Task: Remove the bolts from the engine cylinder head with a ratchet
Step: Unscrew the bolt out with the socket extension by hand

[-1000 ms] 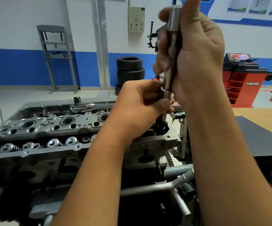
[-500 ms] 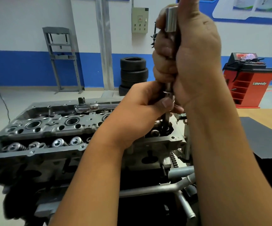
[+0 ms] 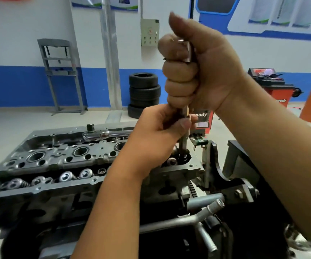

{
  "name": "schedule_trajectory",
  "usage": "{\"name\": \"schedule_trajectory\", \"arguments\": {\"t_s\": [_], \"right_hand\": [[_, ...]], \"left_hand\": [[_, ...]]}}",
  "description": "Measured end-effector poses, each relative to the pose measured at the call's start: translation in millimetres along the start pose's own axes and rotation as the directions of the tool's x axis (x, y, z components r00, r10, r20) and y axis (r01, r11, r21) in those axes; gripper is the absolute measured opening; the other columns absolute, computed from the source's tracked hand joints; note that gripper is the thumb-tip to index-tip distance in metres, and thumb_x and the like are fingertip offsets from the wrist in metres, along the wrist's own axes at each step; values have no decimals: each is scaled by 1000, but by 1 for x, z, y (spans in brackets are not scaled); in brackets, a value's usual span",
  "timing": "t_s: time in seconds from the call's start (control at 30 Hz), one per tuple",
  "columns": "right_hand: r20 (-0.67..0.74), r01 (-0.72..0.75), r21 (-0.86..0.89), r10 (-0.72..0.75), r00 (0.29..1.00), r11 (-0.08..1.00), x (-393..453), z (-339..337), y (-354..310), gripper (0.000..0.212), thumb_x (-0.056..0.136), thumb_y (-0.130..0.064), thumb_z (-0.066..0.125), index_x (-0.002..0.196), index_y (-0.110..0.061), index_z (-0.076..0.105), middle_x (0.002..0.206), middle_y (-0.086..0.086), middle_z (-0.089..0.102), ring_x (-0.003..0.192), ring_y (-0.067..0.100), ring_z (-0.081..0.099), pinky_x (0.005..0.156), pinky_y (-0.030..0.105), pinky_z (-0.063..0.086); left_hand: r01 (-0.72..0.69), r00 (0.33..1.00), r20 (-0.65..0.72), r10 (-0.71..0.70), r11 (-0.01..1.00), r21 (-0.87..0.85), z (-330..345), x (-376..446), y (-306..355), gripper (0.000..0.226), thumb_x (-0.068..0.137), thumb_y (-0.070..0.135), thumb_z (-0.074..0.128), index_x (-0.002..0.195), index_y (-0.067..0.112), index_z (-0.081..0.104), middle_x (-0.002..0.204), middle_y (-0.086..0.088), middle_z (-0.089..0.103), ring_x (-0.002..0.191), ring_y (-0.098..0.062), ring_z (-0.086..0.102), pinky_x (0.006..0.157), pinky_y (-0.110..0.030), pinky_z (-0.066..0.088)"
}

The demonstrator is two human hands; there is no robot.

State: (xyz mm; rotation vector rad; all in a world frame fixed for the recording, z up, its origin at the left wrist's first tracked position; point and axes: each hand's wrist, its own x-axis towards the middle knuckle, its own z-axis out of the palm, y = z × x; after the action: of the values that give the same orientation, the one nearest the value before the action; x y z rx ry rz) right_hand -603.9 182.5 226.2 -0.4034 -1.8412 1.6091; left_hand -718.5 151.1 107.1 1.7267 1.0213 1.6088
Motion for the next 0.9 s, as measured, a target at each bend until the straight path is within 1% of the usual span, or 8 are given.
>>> {"name": "schedule_trajectory", "arguments": {"t_s": [0.13,0.2,0.3,0.43,0.5,0.6,0.73,0.9], "right_hand": [[-295,-101,-34,86,952,994,1,6,-9,32,97,-35,54,71,-20,43,52,-5,29,43,15,25,53,28,28],[-584,-34,-231,-111,804,972,1,19,-6,21,96,-27,61,79,-17,55,55,-3,43,46,14,39,53,29,39],[-646,49,-478,-389,657,877,1,34,-3,19,92,-22,66,85,-4,65,61,-1,45,48,12,39,43,26,37],[-340,-70,-249,-20,940,966,4,27,-17,40,92,-31,68,68,-23,37,53,-5,27,48,16,19,54,33,18],[-163,-97,-191,65,984,977,3,18,-22,43,94,-29,65,66,-26,31,53,-7,18,53,17,11,59,35,13],[-234,-27,-135,-6,972,990,-1,8,-18,32,98,-23,62,71,-21,43,55,-5,22,50,16,14,57,32,16],[-582,188,-173,-254,773,967,-6,22,11,24,100,-35,67,101,-14,55,66,3,54,52,17,47,52,33,44],[-732,363,-259,-427,531,895,-12,31,49,28,101,-42,64,93,-16,55,70,2,57,65,17,52,68,41,49]], "left_hand": [[29,997,-75,-25,998,52,4,4,1,21,99,6,68,95,26,73,90,4,80,88,-16,78,89,-46,64],[6,990,-141,9,995,103,10,5,3,18,89,9,81,95,26,78,86,7,80,81,-13,78,82,-43,65],[-50,986,-149,74,986,157,10,3,6,23,78,13,90,97,21,80,86,8,81,81,-12,78,81,-39,65],[17,1000,24,-19,996,88,-7,2,5,18,100,14,68,104,31,72,99,8,80,96,-11,76,88,-32,63],[54,995,87,-57,998,38,-10,0,4,30,106,5,55,108,30,71,104,5,80,103,-13,76,89,-29,62],[30,998,46,-33,997,69,-5,1,3,38,104,-3,53,103,31,72,100,2,79,96,-16,77,82,-30,64],[4,1000,-15,-2,995,104,-1,4,-1,38,100,-6,60,105,30,73,101,4,79,94,-14,77,87,-39,64],[-45,999,29,42,995,84,4,0,5,42,101,-3,58,109,36,71,101,17,79,98,-5,75,92,-32,61]]}}
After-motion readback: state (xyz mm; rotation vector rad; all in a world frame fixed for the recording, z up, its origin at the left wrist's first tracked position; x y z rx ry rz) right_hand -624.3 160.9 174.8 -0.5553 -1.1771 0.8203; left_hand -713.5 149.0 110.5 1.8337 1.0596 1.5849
